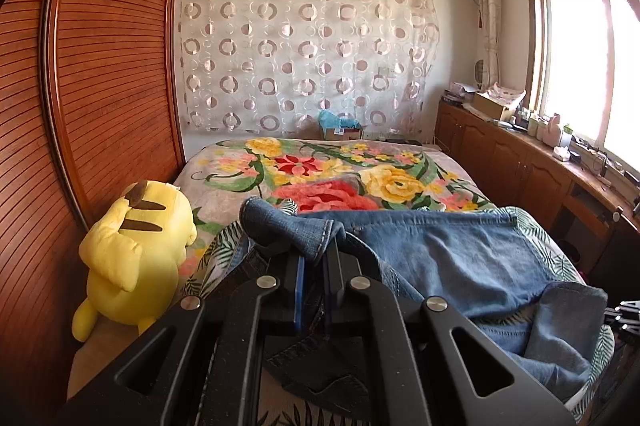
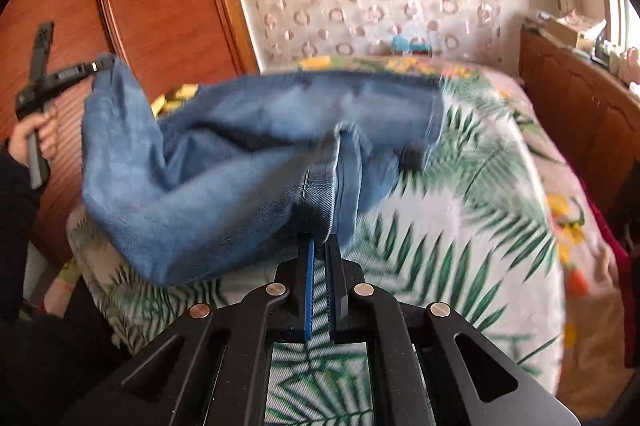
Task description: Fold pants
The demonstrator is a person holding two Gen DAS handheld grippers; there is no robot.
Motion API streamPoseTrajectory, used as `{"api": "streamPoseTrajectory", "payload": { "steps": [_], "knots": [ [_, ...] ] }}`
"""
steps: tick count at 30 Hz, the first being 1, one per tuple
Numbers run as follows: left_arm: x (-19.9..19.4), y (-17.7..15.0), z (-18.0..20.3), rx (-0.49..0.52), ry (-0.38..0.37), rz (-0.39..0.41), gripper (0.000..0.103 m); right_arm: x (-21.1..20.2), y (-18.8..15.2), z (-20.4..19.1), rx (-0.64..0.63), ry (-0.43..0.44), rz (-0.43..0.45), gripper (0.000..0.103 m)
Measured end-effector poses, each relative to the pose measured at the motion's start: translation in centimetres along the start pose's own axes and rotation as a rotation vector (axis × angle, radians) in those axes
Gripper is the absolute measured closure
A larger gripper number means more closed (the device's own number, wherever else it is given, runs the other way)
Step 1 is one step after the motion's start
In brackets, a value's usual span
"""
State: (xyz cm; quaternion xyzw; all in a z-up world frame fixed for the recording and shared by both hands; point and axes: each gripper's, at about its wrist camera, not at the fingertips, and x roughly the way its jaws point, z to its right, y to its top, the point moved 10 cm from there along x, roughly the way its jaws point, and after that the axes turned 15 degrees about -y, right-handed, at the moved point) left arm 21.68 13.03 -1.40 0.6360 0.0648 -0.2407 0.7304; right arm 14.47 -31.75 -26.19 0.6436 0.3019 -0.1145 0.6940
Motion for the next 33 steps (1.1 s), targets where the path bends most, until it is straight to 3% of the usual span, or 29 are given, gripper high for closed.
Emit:
{"api": "streamPoseTrajectory", "payload": {
  "steps": [6, 14, 24, 33],
  "knots": [
    [1.0, 2.0, -1.1, -0.012, -0.001, 0.012, 0.095, -2.2, 5.7, 2.6, 0.03, -0.045, 0.128, 0.099],
    [3.8, 4.2, -3.0, -0.05, 0.007, 0.018, 0.095, -2.6, 11.0, 4.4, 0.03, -0.114, 0.22, 0.099],
    [8.3, 7.0, -5.4, -0.099, 0.008, 0.018, 0.095, 0.1, 15.3, 3.8, 0.039, -0.196, 0.256, 0.099],
    [14.0, 6.3, -6.1, -0.108, 0.001, -0.043, 0.095, 4.8, 17.3, 2.7, 0.021, -0.261, 0.206, 0.099]
  ]
}}
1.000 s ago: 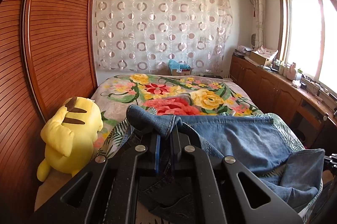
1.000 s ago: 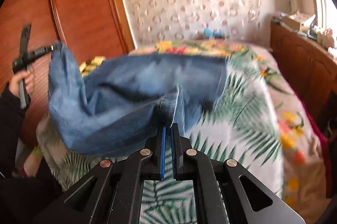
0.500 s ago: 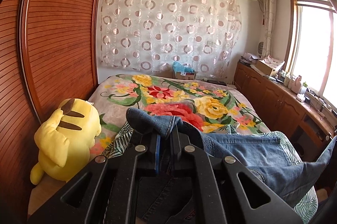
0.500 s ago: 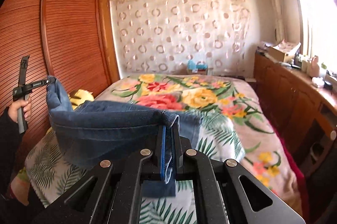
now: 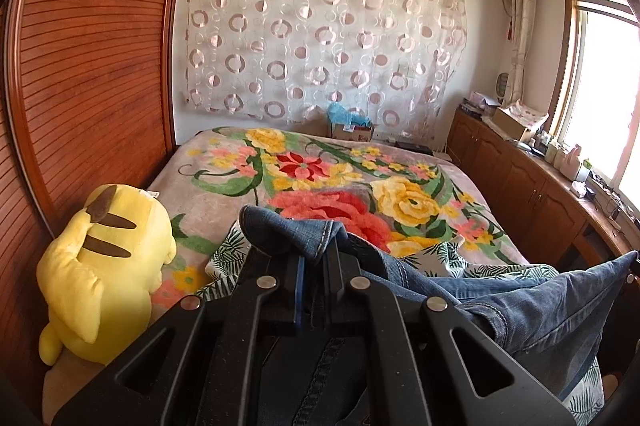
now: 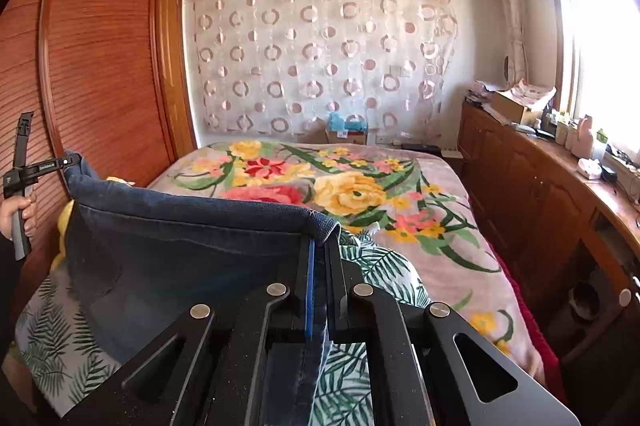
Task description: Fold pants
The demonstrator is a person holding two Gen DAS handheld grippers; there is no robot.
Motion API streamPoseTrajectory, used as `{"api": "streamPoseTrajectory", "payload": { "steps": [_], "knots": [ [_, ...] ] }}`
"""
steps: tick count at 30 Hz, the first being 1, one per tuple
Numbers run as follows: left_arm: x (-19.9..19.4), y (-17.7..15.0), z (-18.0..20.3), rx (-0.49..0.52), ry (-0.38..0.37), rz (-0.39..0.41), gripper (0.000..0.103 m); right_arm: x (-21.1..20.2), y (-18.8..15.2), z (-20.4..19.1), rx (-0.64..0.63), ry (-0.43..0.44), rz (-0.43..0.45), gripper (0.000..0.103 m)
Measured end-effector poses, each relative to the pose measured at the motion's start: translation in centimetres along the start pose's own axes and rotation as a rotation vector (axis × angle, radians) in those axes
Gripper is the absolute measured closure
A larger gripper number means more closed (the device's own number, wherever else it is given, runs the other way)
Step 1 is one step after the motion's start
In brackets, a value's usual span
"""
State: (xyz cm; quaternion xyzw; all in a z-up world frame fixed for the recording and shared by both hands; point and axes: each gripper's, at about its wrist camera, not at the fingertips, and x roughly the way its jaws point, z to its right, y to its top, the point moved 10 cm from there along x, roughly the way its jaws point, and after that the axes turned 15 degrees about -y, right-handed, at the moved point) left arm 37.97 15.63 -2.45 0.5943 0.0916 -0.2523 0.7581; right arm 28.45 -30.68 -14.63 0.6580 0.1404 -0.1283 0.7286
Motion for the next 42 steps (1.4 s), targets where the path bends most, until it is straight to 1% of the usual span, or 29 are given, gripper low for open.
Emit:
{"api": "streamPoseTrajectory", "payload": {
  "steps": [5, 11, 13, 15, 16, 18, 19, 20, 22, 25, 27, 29, 31, 33, 34, 36, 38, 40, 42],
  "knots": [
    [2.2, -0.2, -0.6, -0.012, 0.003, -0.026, 0.095, 2.8, 1.6, -1.0, 0.006, -0.017, -0.032, 0.099],
    [4.9, -1.4, -1.9, -0.036, 0.018, -0.09, 0.095, 6.4, 2.3, -2.3, -0.011, -0.031, -0.084, 0.099],
    [5.2, -2.1, -2.1, -0.056, 0.016, -0.123, 0.088, 7.8, 2.5, -2.6, -0.028, -0.046, -0.101, 0.099],
    [4.9, -2.7, -2.2, -0.052, 0.013, -0.135, 0.068, 9.2, 2.6, -3.1, -0.046, -0.059, -0.125, 0.099],
    [4.6, -2.9, -2.2, -0.045, 0.015, -0.132, 0.062, 9.8, 2.6, -3.3, -0.059, -0.07, -0.138, 0.099],
    [3.9, -3.2, -2.3, -0.032, 0.016, -0.133, 0.045, 10.9, 2.7, -3.9, -0.076, -0.081, -0.162, 0.099],
    [3.5, -3.4, -2.4, -0.032, 0.013, -0.14, 0.038, 11.3, 2.7, -4.1, -0.085, -0.088, -0.173, 0.099],
    [3.1, -3.7, -2.4, -0.034, 0.005, -0.142, 0.024, 11.7, 2.7, -4.3, -0.093, -0.094, -0.183, 0.099],
    [2.2, -4.4, -2.6, -0.033, 0.004, -0.141, 0.023, 12.2, 3.1, -4.7, -0.106, -0.106, -0.2, 0.099],
    [1.0, -6.1, -2.9, -0.006, 0.036, -0.166, 0.023, 12.1, 3.2, -4.8, -0.114, -0.117, -0.213, 0.099],
    [0.2, -7.3, -3.2, 0.019, 0.06, -0.169, 0.023, 11.9, 3.4, -5.0, -0.101, -0.099, -0.228, 0.099],
    [-0.7, -8.3, -3.5, 0.055, 0.098, -0.158, 0.023, 11.5, 3.5, -4.9, -0.084, -0.102, -0.233, 0.099],
    [-1.5, -9.2, -3.5, 0.091, 0.118, -0.145, 0.023, 10.7, 3.5, -4.7, -0.055, -0.082, -0.244, 0.099],
    [-2.1, -10.3, -3.4, 0.098, 0.12, -0.154, 0.023, 9.8, 3.3, -4.4, -0.041, -0.075, -0.261, 0.093],
    [-2.3, -10.5, -3.4, 0.098, 0.114, -0.156, 0.023, 9.1, 3.2, -4.1, -0.038, -0.078, -0.259, 0.088],
    [-2.7, -11.2, -3.2, 0.095, 0.103, -0.159, 0.023, 7.5, 2.9, -4.0, -0.031, -0.056, -0.256, 0.082],
    [-2.9, -11.7, -3.4, 0.089, 0.096, -0.167, 0.023, 6.5, 2.4, -3.5, -0.022, -0.053, -0.264, 0.068],
    [-3.0, -12.1, -3.9, 0.072, 0.1, -0.176, 0.023, 5.3, 1.8, -3.2, -0.016, -0.032, -0.274, 0.061],
    [-3.0, -12.5, -4.6, 0.05, 0.108, -0.184, 0.023, 3.9, 0.9, -3.1, -0.01, -0.009, -0.299, 0.06]
  ]
}}
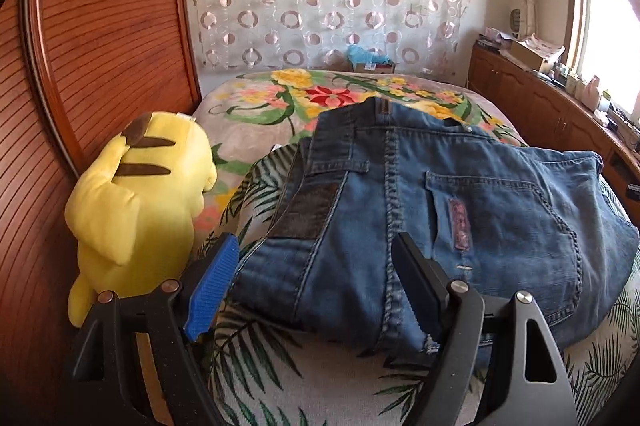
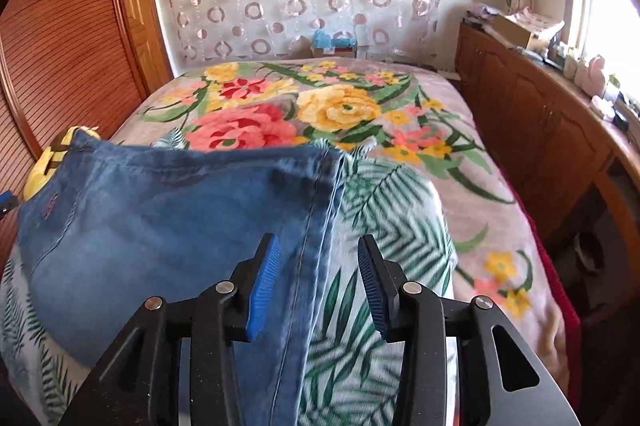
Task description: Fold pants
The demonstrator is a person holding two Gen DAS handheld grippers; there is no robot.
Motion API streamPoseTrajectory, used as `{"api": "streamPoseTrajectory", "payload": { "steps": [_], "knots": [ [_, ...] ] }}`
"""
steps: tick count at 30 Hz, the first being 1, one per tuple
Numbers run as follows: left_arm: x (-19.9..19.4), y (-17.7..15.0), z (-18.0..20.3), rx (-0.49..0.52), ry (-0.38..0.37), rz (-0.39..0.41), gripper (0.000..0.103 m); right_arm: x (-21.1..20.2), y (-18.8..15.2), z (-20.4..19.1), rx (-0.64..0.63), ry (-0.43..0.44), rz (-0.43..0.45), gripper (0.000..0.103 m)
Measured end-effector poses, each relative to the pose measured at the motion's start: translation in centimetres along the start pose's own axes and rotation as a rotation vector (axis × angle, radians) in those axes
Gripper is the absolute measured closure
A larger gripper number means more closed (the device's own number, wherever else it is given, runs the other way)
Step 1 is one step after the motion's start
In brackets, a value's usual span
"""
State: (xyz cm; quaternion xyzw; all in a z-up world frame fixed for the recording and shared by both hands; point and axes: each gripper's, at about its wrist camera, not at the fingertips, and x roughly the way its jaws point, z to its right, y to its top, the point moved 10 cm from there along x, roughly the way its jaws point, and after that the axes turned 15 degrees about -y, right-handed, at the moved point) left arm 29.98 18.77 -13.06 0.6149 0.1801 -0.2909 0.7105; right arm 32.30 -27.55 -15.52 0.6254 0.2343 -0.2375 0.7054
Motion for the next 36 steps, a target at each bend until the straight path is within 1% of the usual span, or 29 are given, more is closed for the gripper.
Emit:
{"api": "streamPoseTrajectory", "payload": {
  "steps": [7, 8, 12, 13, 14, 15, 17, 18, 22, 25, 27, 28, 29, 30, 31, 32, 36],
  "knots": [
    [0.4, -1.2, -2.3, -0.046, 0.007, -0.027, 0.032, -2.6, -4.6, 0.6, 0.02, 0.047, -0.104, 0.06],
    [0.4, -1.4, -2.5, -0.048, 0.004, -0.029, 0.032, -2.8, -5.1, 0.7, 0.015, 0.042, -0.116, 0.06],
    [0.5, -1.9, -2.7, -0.05, -0.004, -0.034, 0.033, -3.6, -5.6, 0.7, 0.011, 0.045, -0.129, 0.061],
    [0.6, -2.0, -2.7, -0.05, -0.008, -0.035, 0.033, -3.9, -5.5, 0.6, 0.01, 0.039, -0.123, 0.08],
    [0.6, -2.1, -2.6, -0.047, -0.01, -0.037, 0.033, -4.3, -5.4, 0.3, 0.008, 0.03, -0.109, 0.095],
    [0.7, -2.1, -2.5, -0.043, -0.011, -0.038, 0.033, -4.9, -5.1, 0.1, 0.003, 0.037, -0.089, 0.095],
    [0.8, -2.2, -2.5, -0.04, -0.013, -0.046, 0.033, -6.7, -4.6, -0.9, 0.01, 0.11, -0.047, 0.097],
    [1.0, -2.2, -2.4, -0.039, -0.018, -0.051, 0.033, -7.2, -4.6, -1.1, 0.009, 0.118, -0.039, 0.097],
    [1.2, -2.4, -2.5, -0.036, -0.029, -0.062, 0.033, -7.7, -5.7, -0.8, 0.001, 0.088, -0.047, 0.097],
    [1.2, -2.4, -2.5, -0.032, -0.032, -0.065, 0.033, -6.8, -6.4, 0.5, 0.027, 0.036, -0.07, 0.096],
    [1.2, -2.5, -2.5, -0.033, -0.032, -0.066, 0.033, -6.4, -6.8, 2.0, 0.053, -0.012, -0.074, 0.085],
    [1.3, -2.5, -2.5, -0.033, -0.032, -0.067, 0.033, -6.3, -6.7, 2.4, 0.059, -0.033, -0.072, 0.076],
    [1.3, -2.6, -2.5, -0.033, -0.033, -0.068, 0.033, -6.3, -6.8, 2.9, 0.067, -0.051, -0.07, 0.071],
    [1.4, -2.7, -2.5, -0.033, -0.032, -0.071, 0.033, -6.3, -6.9, 3.2, 0.079, -0.054, -0.07, 0.068],
    [1.5, -2.7, -2.6, -0.033, -0.032, -0.073, 0.033, -6.1, -7.1, 3.4, 0.087, -0.051, -0.078, 0.059],
    [1.6, -2.8, -2.6, -0.034, -0.031, -0.076, 0.033, -5.8, -7.3, 3.4, 0.091, -0.051, -0.088, 0.056],
    [1.8, -3.0, -2.7, -0.036, -0.029, -0.084, 0.033, -4.5, -8.2, 3.3, 0.104, -0.022, -0.133, 0.055]
  ]
}}
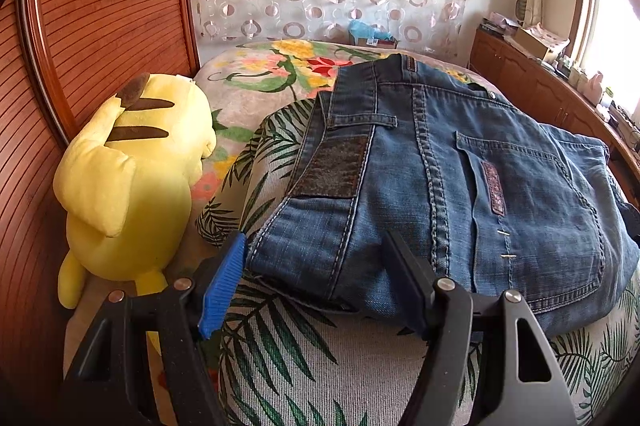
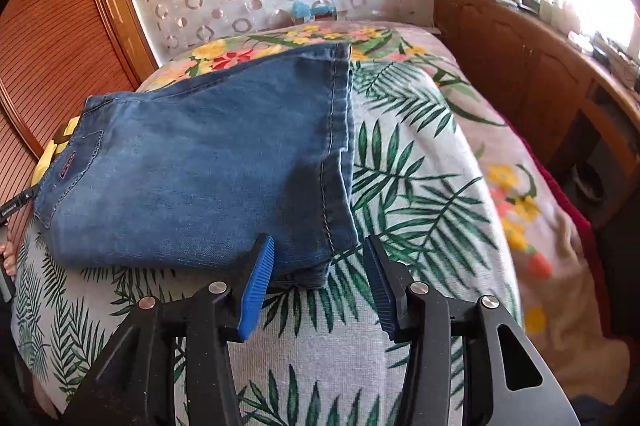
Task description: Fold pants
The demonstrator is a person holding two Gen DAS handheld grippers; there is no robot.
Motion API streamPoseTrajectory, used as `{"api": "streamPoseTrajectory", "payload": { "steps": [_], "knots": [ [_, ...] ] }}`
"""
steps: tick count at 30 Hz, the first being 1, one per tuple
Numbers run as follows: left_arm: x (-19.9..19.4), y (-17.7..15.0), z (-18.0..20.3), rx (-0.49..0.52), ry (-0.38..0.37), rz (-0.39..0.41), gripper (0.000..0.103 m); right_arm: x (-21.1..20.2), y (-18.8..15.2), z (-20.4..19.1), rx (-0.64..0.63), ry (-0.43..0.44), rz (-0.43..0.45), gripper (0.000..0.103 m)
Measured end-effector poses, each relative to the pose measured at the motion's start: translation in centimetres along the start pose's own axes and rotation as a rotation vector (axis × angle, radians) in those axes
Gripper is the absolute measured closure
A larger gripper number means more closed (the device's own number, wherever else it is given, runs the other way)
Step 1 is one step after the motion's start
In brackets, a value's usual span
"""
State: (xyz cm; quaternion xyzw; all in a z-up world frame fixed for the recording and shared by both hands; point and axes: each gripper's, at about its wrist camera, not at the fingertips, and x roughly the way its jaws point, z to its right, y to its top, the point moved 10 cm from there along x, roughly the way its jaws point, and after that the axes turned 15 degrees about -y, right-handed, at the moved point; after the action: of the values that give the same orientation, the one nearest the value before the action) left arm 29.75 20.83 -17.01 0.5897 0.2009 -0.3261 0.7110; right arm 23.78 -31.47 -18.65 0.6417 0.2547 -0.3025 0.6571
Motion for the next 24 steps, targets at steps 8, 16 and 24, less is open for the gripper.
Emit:
{"api": "streamPoseTrajectory", "payload": {
  "steps": [8, 16, 24],
  "knots": [
    [0.5, -0.6, -0.2, -0.009, 0.003, -0.031, 0.033, 0.4, 1.2, -1.8, -0.066, 0.003, 0.004, 0.065],
    [0.9, -1.0, -0.5, -0.05, -0.023, -0.051, 0.041, 0.4, 1.0, -2.6, -0.112, 0.002, 0.03, 0.082],
    [-0.3, -0.4, 1.1, -0.03, -0.042, -0.018, 0.08, 0.1, 1.1, -3.3, -0.117, 0.01, 0.051, 0.09]
  ]
}}
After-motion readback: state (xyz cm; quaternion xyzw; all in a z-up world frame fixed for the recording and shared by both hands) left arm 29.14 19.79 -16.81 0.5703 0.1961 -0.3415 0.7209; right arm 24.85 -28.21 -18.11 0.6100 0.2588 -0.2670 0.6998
